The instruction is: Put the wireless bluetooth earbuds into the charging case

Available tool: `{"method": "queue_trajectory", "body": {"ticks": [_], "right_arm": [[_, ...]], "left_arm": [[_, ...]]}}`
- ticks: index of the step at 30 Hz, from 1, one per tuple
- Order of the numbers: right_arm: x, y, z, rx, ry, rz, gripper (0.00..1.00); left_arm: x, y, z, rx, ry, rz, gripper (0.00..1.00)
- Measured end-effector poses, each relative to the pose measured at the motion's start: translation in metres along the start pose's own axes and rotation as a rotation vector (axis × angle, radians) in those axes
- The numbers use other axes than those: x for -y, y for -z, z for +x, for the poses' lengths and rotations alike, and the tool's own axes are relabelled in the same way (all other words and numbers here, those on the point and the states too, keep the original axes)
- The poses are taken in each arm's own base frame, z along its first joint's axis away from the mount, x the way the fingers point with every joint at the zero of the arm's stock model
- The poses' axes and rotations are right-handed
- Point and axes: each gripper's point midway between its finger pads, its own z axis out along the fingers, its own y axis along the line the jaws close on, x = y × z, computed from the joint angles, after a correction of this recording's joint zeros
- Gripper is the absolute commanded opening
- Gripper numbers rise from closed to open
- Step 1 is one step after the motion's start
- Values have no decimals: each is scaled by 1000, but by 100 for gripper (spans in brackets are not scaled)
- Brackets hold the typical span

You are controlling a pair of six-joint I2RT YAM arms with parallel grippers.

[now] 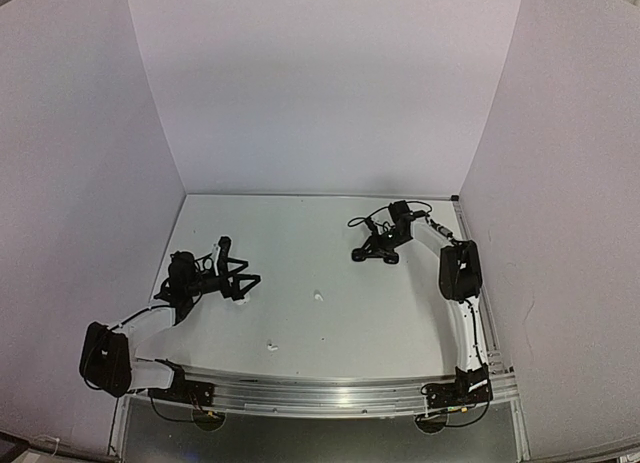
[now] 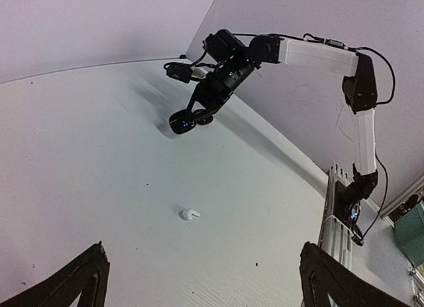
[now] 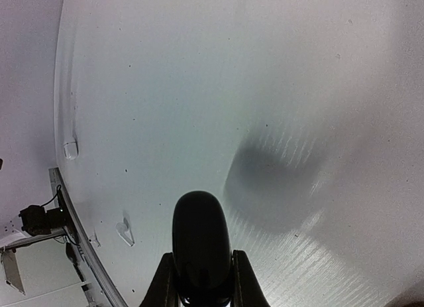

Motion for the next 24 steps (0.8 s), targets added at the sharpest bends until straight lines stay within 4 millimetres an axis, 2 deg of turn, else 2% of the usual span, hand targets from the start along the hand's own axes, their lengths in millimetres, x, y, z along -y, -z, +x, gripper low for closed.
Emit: {"method": "queue_trajectory", "body": {"ticks": [10, 14, 19, 24], "right_arm": [[13, 0, 4, -25, -16, -6, 1], [19, 0, 6, -37, -29, -3, 13], [24, 0, 7, -46, -38, -3, 19], [26, 2, 3, -38, -24, 19, 29]], "left_arm": [[-3, -2, 2, -10, 3, -3, 99], [-2, -2, -1, -6, -1, -3, 99], [-3, -2, -1, -5, -1, -9, 99], [-5, -3, 0, -5, 1, -16, 99]]}}
